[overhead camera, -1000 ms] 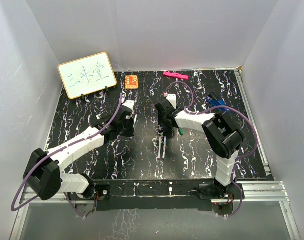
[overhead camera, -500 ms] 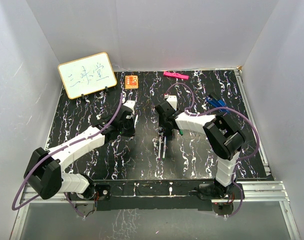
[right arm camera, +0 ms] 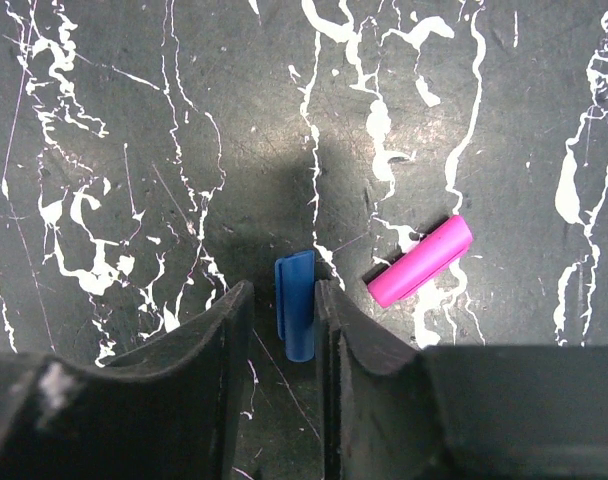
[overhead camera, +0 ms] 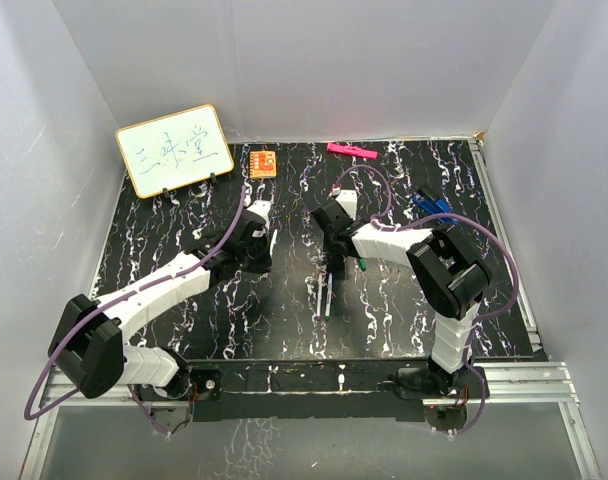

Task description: Insert the pens into the pen caps

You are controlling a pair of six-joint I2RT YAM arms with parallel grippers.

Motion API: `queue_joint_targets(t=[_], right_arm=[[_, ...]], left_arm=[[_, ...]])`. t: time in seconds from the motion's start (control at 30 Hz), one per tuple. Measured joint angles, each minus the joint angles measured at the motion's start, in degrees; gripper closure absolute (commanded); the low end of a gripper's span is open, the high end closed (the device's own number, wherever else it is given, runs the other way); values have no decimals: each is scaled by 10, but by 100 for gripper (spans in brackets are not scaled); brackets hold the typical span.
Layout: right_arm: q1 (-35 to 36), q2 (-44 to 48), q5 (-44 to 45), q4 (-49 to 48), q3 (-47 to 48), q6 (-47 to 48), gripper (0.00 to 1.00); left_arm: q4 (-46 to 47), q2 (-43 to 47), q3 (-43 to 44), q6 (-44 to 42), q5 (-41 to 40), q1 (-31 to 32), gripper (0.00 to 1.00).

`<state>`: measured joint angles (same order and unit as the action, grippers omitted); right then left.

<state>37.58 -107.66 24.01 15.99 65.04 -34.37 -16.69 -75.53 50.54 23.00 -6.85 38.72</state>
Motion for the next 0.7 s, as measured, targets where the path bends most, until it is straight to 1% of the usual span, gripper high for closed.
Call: queue_joint_targets(t=[0.07, 0.1, 0.13, 0.2, 0.23, 0.7], right_arm=[[-2, 0, -6, -2, 0, -1, 75], [-4, 0, -9, -5, 0, 0, 78], [-5, 0, -14, -8, 0, 0, 82], [-7, -2, -20, -13, 0, 0, 96], [-7, -3, -22, -16, 0, 2, 100], [-10, -25, -57, -23, 34, 0, 100]], left_arm=[[0, 0, 0, 1, 0, 0, 100], [0, 0, 0, 1, 0, 0, 100], [0, 0, 0, 1, 0, 0, 100], [0, 0, 0, 1, 0, 0, 100], [0, 0, 0, 1, 0, 0, 100], [3, 0, -11, 2, 4, 0, 100]])
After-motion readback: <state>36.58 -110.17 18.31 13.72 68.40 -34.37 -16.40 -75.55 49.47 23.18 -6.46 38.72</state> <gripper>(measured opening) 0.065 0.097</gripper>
